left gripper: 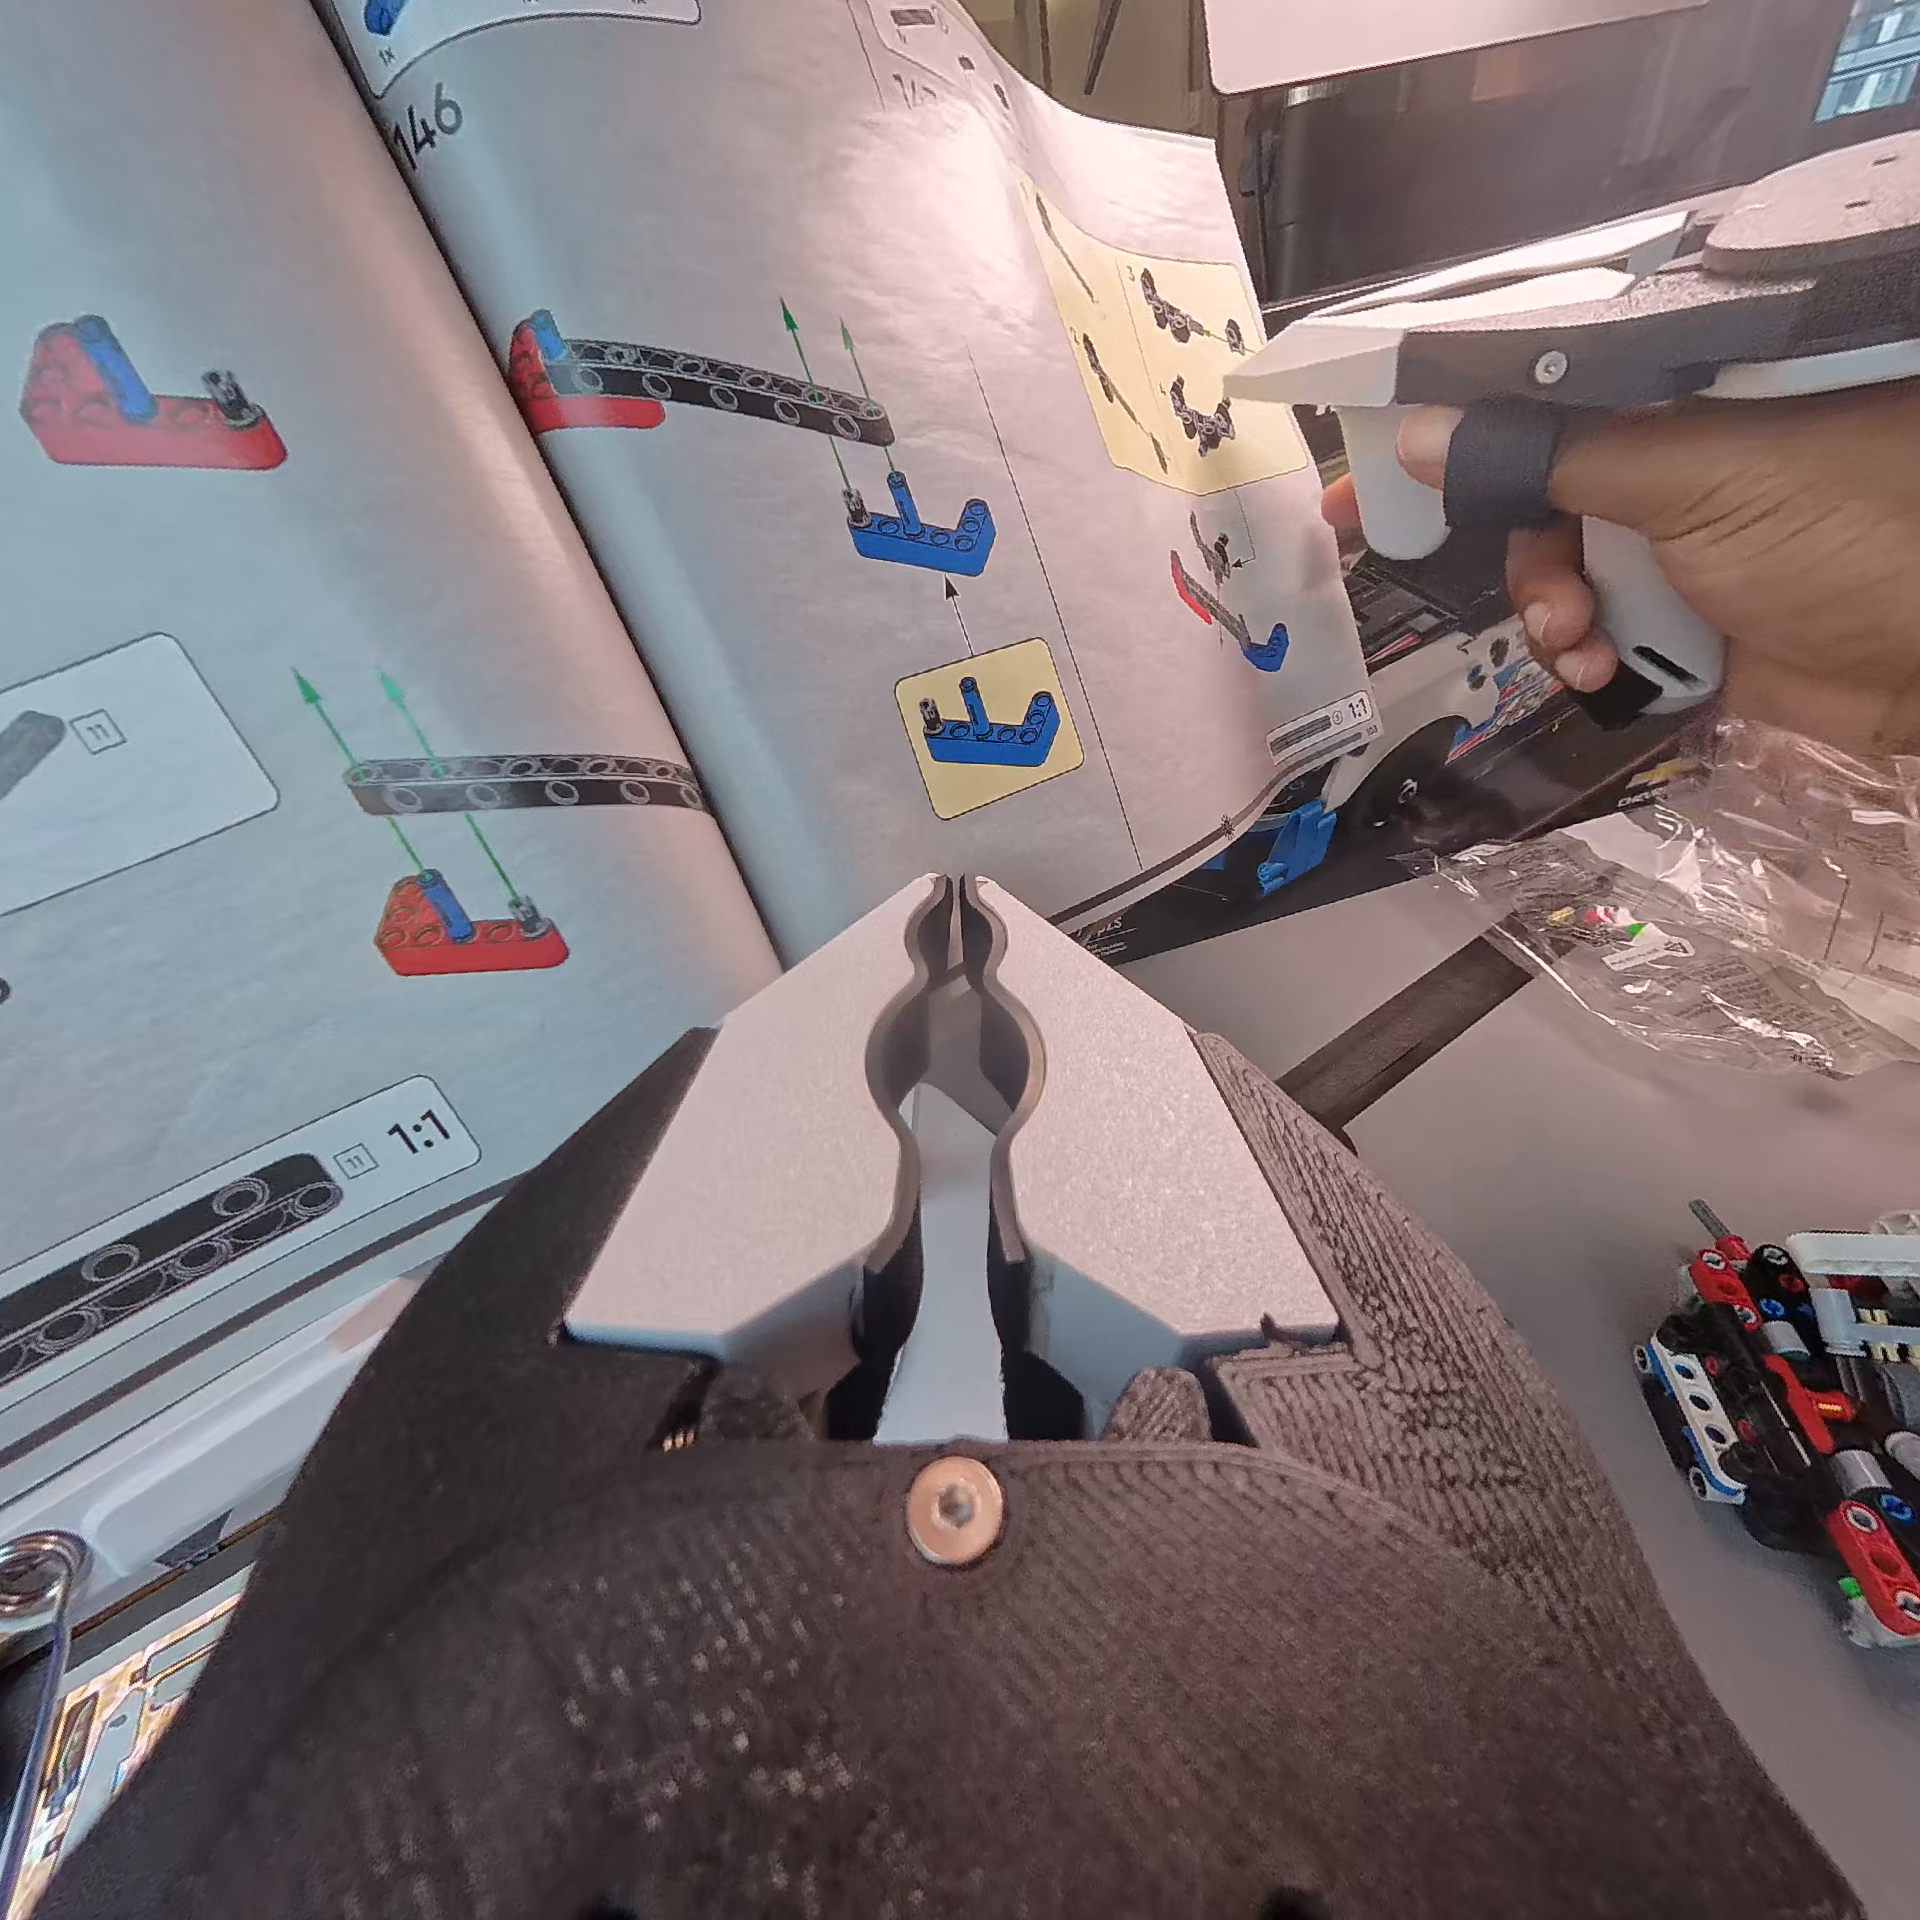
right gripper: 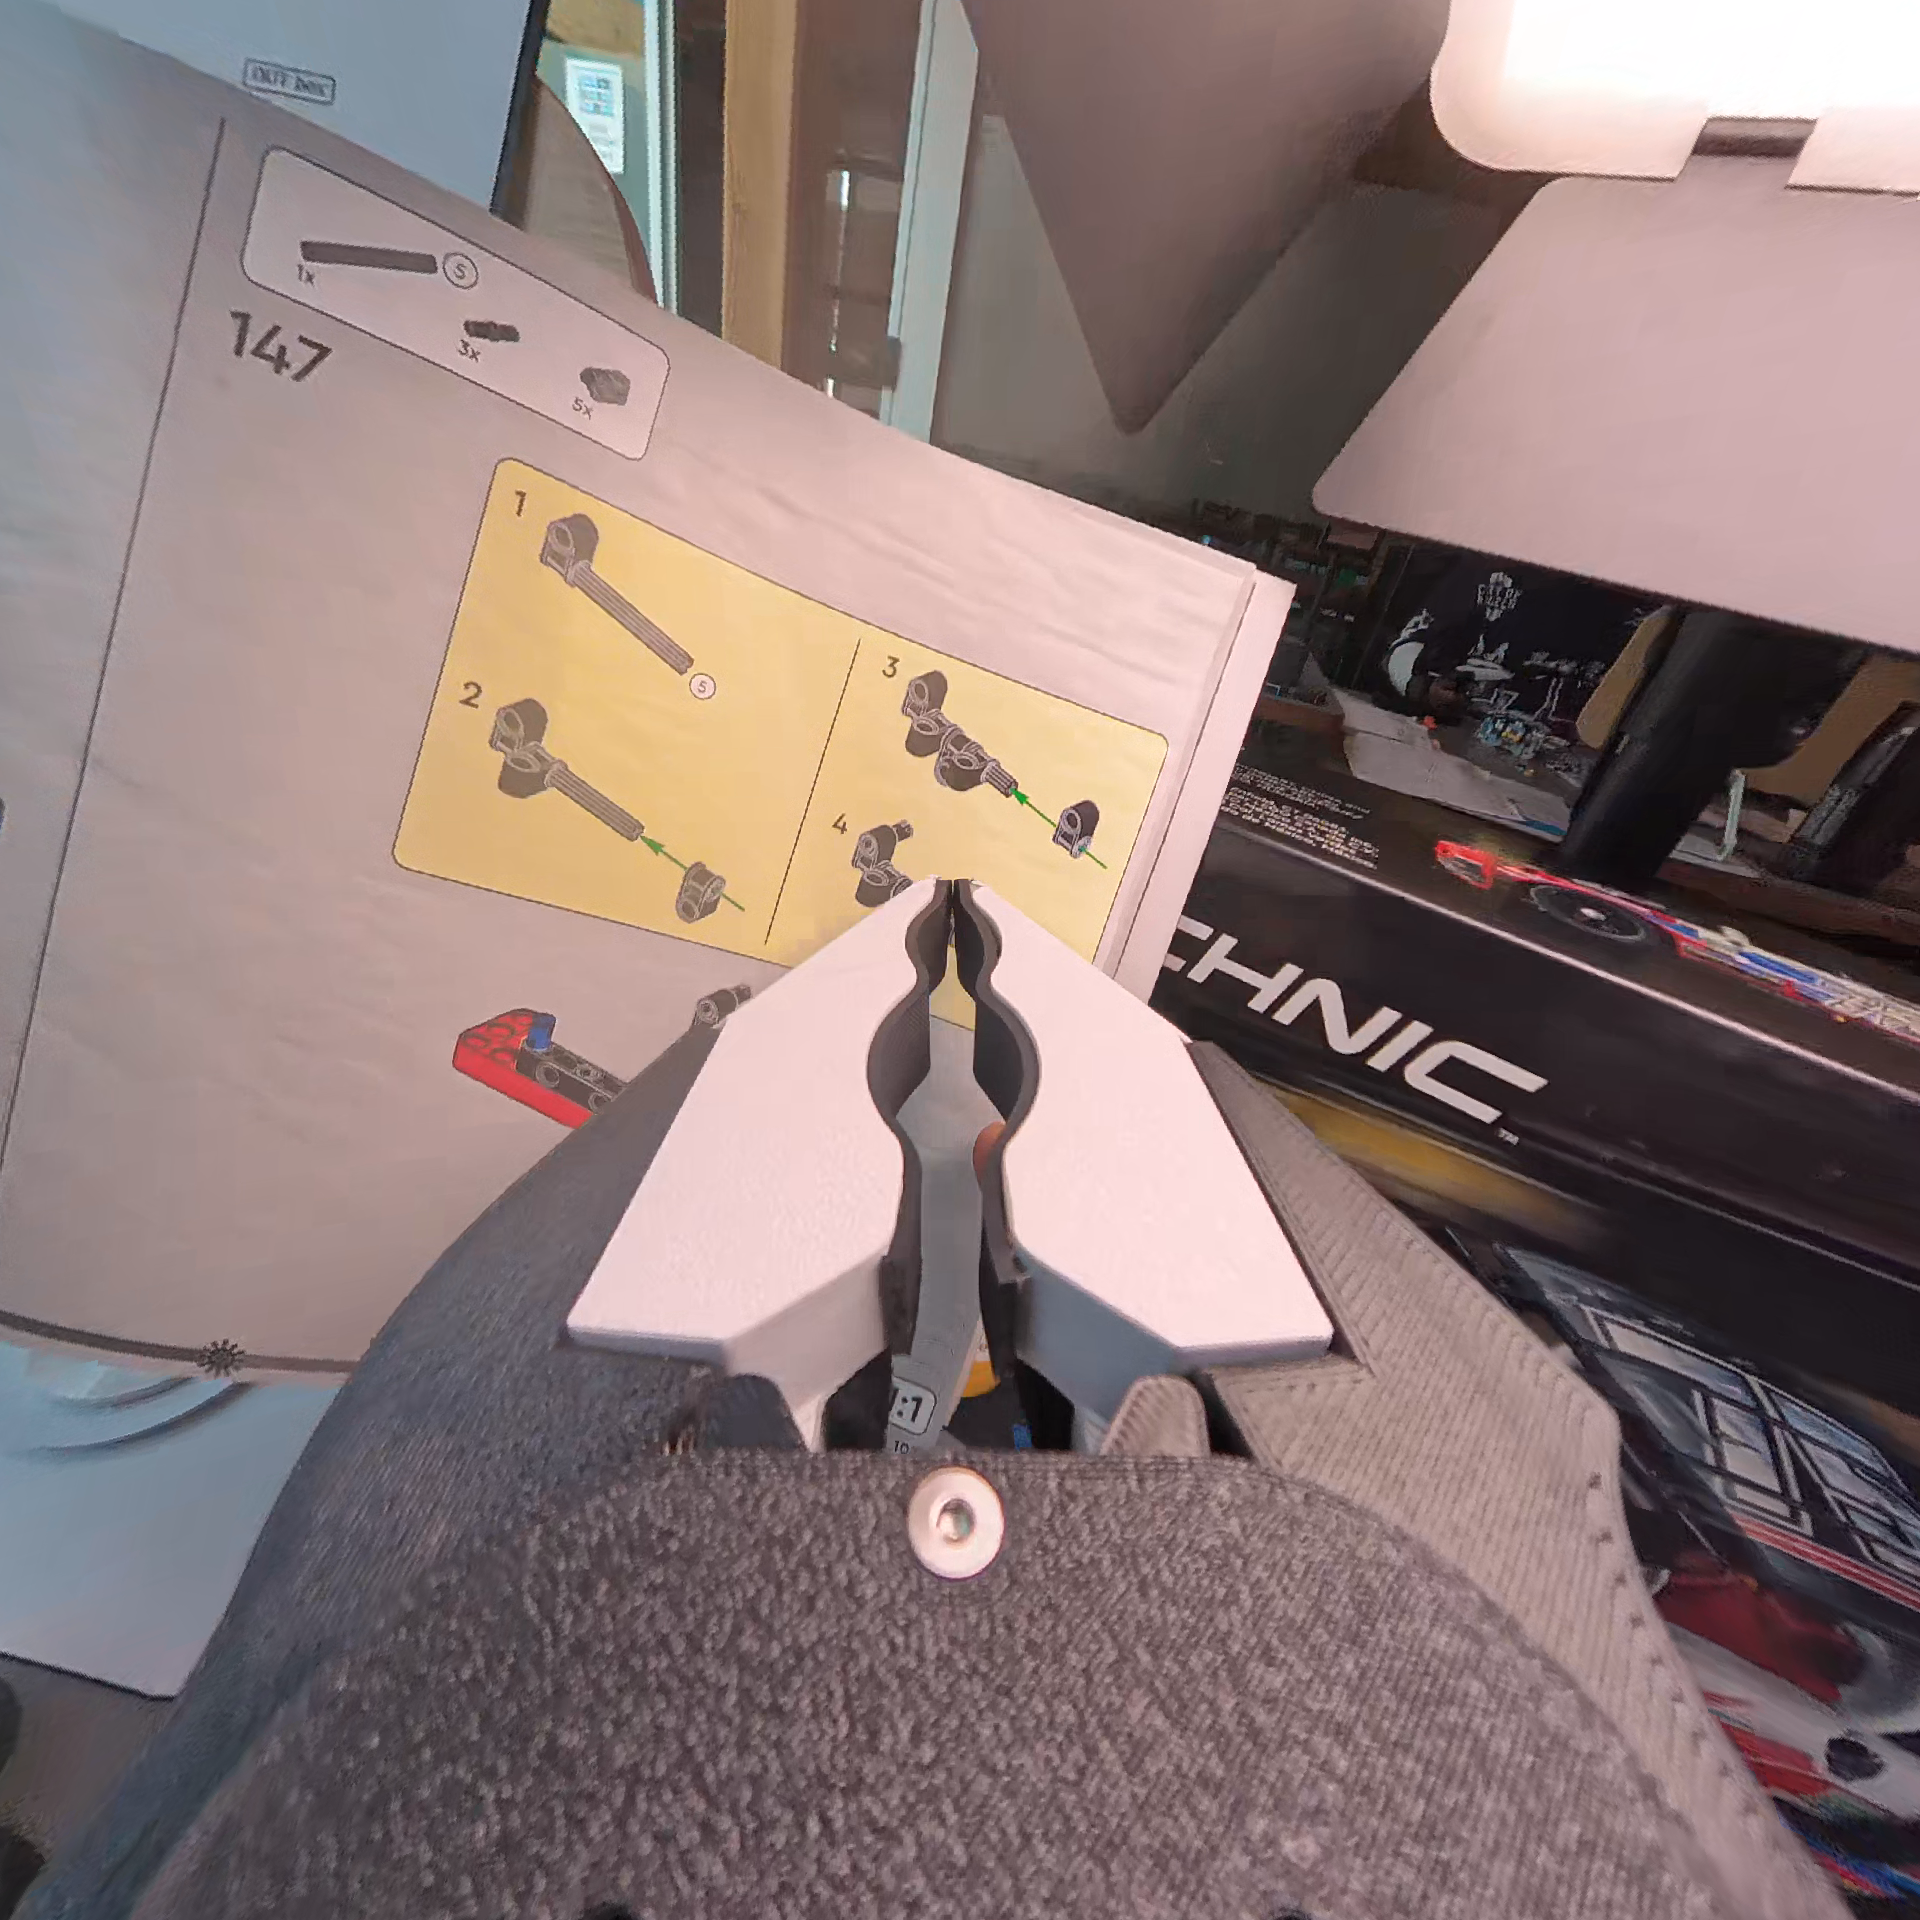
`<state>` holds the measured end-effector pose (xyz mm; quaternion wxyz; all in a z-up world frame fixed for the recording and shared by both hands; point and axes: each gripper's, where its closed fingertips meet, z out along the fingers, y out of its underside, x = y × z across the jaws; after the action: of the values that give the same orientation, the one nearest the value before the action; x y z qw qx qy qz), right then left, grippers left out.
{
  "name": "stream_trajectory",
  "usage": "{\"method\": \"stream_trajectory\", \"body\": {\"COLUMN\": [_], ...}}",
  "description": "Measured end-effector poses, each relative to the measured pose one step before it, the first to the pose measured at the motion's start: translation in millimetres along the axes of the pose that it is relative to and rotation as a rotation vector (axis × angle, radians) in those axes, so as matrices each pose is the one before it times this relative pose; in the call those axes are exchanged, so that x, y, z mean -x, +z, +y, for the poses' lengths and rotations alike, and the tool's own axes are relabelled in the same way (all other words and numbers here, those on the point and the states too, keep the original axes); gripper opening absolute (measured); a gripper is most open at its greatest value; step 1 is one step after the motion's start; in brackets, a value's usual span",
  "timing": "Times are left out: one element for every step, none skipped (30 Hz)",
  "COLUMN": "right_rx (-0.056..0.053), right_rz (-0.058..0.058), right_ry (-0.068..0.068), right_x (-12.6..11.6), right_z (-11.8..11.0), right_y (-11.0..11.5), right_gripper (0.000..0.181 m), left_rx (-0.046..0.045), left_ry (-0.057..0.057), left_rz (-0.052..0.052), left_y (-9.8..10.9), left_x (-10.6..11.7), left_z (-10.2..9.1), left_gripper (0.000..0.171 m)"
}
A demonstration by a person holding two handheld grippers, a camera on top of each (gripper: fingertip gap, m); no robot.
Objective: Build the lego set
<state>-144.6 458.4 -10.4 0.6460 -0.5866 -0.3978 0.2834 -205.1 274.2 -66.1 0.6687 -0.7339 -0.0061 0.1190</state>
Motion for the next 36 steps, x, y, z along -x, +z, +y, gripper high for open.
{"method": "stream_trajectory", "body": {"right_rx": [0.002, 0.0041, 0.0065, 0.0053, 0.0043, 0.0018, -0.0035, -0.0151, -0.0253, -0.0252, -0.0238, -0.0242, -0.0228, -0.0212, -0.0216, -0.0143, -0.0072, -0.0039, -0.0021, -0.0036, -0.0014, 0.0012, 0.0019, 0.0002, -0.0009, -0.0017, -0.0018, -0.0002, 0.0006, 0.0009, -0.001, -0.0001, 0.0016, 0.0014, 0.0003, 0.0009], "right_rz": [-0.002, -0.0011, 0.0015, 0.0019, 0.0007, -0.0002, 0.0, -0.0057, -0.0136, -0.0175, -0.0212, -0.0228, -0.018, -0.015, -0.013, -0.0089, -0.0047, -0.004, -0.0048, -0.0026, 0.002, 0.0003, -0.0004, -0.0003, 0.0009, 0.0013, 0.0001, -0.0007, 0.0008, 0.0015, 0.002, 0.0011, 0.001, 0.0008, 0.0012, 0.0011], "right_ry": [-0.0083, -0.0018, 0.0019, 0.002, 0.0002, -0.0024, -0.0037, -0.0064, -0.0089, -0.0091, -0.0052, -0.0027, -0.0037, -0.006, -0.0073, -0.0066, -0.0047, -0.0018, -0.0014, -0.0034, -0.0044, -0.0026, -0.0003, -0.0002, -0.0012, -0.0017, -0.0014, -0.0013, -0.0023, -0.0023, -0.0023, -0.002, -0.0012, -0.0024, -0.0034, -0.0042], "right_x": [0.1, 0.29, 0.06, 0.19, 0.43, 0.84, 1.03, 3.01, 5.25, 6.78, 7.71, 8.03, 7.18, 6.69, 6.11, 4.91, 3.44, 2.68, 2.3, 1.46, 0.45, 0.37, 0.2, 0.22, 0.04, 0.11, 0.28, 0.4, 0.18, 0.02, 0.02, 0.0, 0.18, 0.09, 0.08, 0.03], "right_z": [-3.47, -1.42, 0.25, 1.06, 1.5, 0.87, -0.63, -3.63, -6.59, -7.77, -8.29, -8.47, -8.16, -7.47, -7.0, -5.26, -3.42, -2.29, -1.47, -1.46, -0.98, -0.45, -0.15, -0.23, -0.46, -0.54, -0.65, -0.48, -0.28, -0.11, -0.54, -0.45, -0.11, -0.13, -0.23, -0.15], "right_y": [2.12, 1.66, 1.26, 1.14, 0.81, 0.66, 0.24, -0.22, -0.38, 0.19, 0.82, 1.2, 1.54, 1.6, 1.55, 1.81, 1.93, 1.86, 1.73, 1.25, 1.1, 1.09, 0.9, 0.67, 0.4, 0.28, 0.3, 0.52, 0.54, 0.54, 0.43, 0.55, 0.6, 0.51, 0.54, 0.5], "right_gripper": [0.0, 0.0, 0.0, 0.0, 0.0, 0.0, 0.0, 0.0, 0.0, 0.0, 0.0, 0.0, 0.0, 0.0, 0.0, 0.0, 0.0, 0.0, 0.0, 0.0, 0.0, 0.0, 0.0, 0.0, 0.0, 0.0, 0.0, 0.0, 0.0, 0.0, 0.0, 0.0, 0.0, 0.0, 0.0, 0.0], "left_rx": [-0.00046, -0.00017, 0.00024, 0.00035, 0.00079, 0.00099, 0.00051, -0.00009, -0.0006, -0.00137, -0.00138, -0.00179, -0.00145, -0.00081, -0.00023, 0.00057, 0.0011, 0.00116, 0.00088, 0.00052, 0.00041, -0.00026, -0.0006, -0.00107, -0.00101, -0.00046, 0.00005, 0.0, -0.00034, -0.00032, -0.00022, -0.00019, -0.00029, -0.00019, -0.00015, -0.00023], "left_ry": [-0.0011, -0.0002, 0.0004, 0.0007, 0.0011, 0.001, -0.0002, -0.0003, -0.0002, -0.0012, -0.003, -0.0032, -0.0027, -0.0015, -0.0001, 0.0004, 0.0006, -0.0006, -0.0027, -0.0031, -0.0018, -0.0004, 0.0002, 0.0008, 0.001, 0.0004, -0.0004, -0.0007, -0.0001, -0.0001, 0.0001, 0.0002, 0.0005, 0.0004, -0.0002, -0.0007], "left_rz": [0.0001, 0.0002, -0.0003, -0.0001, 0.0001, 0.0002, 0.0009, 0.0013, 0.0005, -0.0001, -0.0006, -0.001, -0.0012, -0.0009, -0.0006, 0.0, 0.0007, 0.001, 0.0007, 0.0009, 0.0001, -0.0003, -0.0006, -0.001, -0.0009, -0.0002, 0.0005, 0.0004, 0.0001, -0.0001, -0.0004, -0.0006, -0.0005, -0.0003, -0.0001, 0.0], "left_y": [-0.05, -0.1, -0.04, -0.07, 0.02, 0.02, 0.06, 0.13, 0.19, 0.06, 0.26, 0.07, 0.02, 0.05, 0.02, 0.08, 0.15, 0.21, 0.13, 0.16, 0.11, 0.12, 0.04, 0.05, 0.17, 0.14, 0.14, 0.16, 0.04, 0.02, -0.1, 0.0, 0.0, 0.02, 0.03, 0.03], "left_x": [0.02, -0.12, -0.02, -0.11, -0.04, 0.04, -0.02, -0.01, 0.2, 0.22, 0.12, -0.02, -0.03, -0.11, 0.07, 0.11, 0.12, 0.27, 0.31, 0.25, 0.04, 0.01, -0.02, -0.03, 0.05, 0.01, 0.07, 0.16, 0.08, 0.02, -0.01, 0.0, 0.01, 0.05, 0.09, 0.04], "left_z": [-0.04, -0.03, -0.08, -0.08, 0.08, 0.03, -0.12, -0.09, -0.15, -0.04, 0.04, 0.07, 0.0, 0.07, -0.03, 0.08, 0.06, 0.21, 0.0, 0.05, 0.07, -0.05, 0.1, 0.02, 0.03, 0.12, 0.12, 0.13, -0.03, -0.04, -0.03, -0.04, -0.05, 0.07, -0.01, -0.02], "left_gripper": [0.0, 0.0, 0.0, 0.0, 0.0, 0.0, 0.0, 0.0, 0.0, 0.0, 0.0, 0.0, 0.0, 0.0, 0.0, 0.0, 0.0, 0.0, 0.0, 0.0, 0.0, 0.0, 0.0, 0.0, 0.0, 0.0, 0.0, 0.0, 0.0, 0.0, 0.0, 0.0, 0.0, 0.0, 0.0, 0.0]}}
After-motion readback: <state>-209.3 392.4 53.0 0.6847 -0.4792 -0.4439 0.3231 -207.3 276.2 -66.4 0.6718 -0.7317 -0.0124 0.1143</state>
